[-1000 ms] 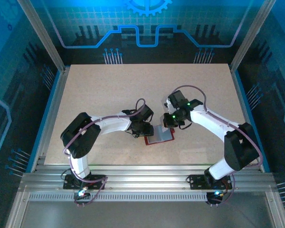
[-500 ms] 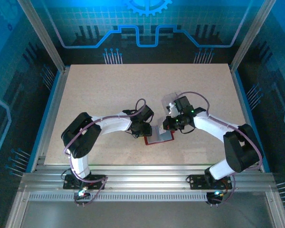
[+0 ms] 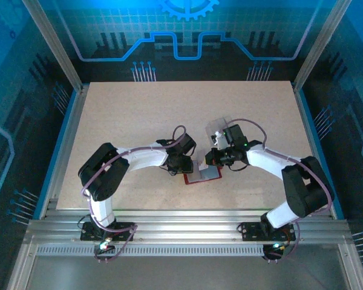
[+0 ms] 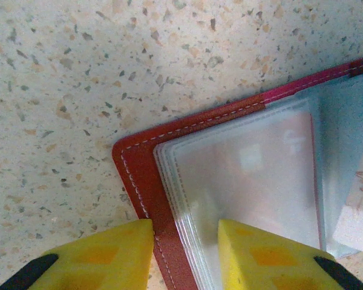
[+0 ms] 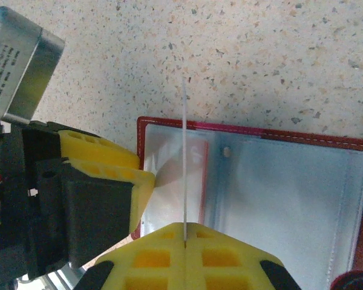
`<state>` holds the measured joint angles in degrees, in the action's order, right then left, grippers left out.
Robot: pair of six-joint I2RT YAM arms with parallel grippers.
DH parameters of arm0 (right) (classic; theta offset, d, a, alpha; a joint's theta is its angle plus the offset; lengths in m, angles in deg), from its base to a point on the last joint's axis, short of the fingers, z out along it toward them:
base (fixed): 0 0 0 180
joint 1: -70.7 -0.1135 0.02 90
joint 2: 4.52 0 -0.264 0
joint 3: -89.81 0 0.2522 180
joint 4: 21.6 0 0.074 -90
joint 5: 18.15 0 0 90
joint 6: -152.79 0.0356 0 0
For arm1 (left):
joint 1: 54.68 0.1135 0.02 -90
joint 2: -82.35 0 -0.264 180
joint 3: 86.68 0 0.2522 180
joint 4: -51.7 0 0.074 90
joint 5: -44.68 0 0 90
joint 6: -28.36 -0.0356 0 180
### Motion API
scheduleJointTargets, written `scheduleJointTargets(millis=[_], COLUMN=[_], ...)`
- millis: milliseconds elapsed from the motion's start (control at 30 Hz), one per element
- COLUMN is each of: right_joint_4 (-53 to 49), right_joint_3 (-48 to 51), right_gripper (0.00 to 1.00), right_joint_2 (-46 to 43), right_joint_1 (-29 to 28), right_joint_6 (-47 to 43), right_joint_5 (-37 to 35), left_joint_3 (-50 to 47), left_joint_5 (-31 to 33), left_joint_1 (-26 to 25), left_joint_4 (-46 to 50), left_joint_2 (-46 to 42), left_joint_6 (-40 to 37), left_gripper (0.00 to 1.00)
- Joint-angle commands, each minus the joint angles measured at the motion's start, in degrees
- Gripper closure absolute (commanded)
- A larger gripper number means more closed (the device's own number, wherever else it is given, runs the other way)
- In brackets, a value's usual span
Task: Put the credit cards into the card holder
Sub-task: Insert the credit card into the card slot.
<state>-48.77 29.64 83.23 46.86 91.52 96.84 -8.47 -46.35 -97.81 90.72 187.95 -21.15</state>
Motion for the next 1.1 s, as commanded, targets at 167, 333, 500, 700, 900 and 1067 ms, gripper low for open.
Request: scheduleJointTargets(millis=[167,333,500,700,900,1067], right_joint_4=[1.81,2.31,4.03,4.73,3.52,1.87], right_joint_3=[1.39,1.76,2.29,2.55,2.8,3.88], right_gripper=[1.0,1.0,1.0,1.0,1.0,1.0], right_joint_2=[2.07,2.44,3.44,3.84,3.66,3.58], right_joint_1=[1.36,1.65,1.6,1.69,1.81,1.77], right_joint_6=[0.36,0.36,1.15,1.59,1.59,1.16], right_joint_5=[1.04,1.47,3.6,5.3,6.28,7.06], left_joint_3=[0.33,0.33,0.45,0.39,0.15,-0.05], left_joint_5=[1.04,1.01,0.86,0.82,0.77,0.71], left_joint_1=[-0.34,-0.39,-0.39,-0.43,-0.45,-0.46], left_joint_4=[2.69,2.78,2.69,2.69,2.43,2.25], left_joint_2=[1.8,1.89,2.05,2.02,2.06,1.98], left_joint_6=[0.3,0.29,0.49,0.72,0.82,0.91], left_gripper=[0.65,0.65,0.65,0.65,0.65,0.65])
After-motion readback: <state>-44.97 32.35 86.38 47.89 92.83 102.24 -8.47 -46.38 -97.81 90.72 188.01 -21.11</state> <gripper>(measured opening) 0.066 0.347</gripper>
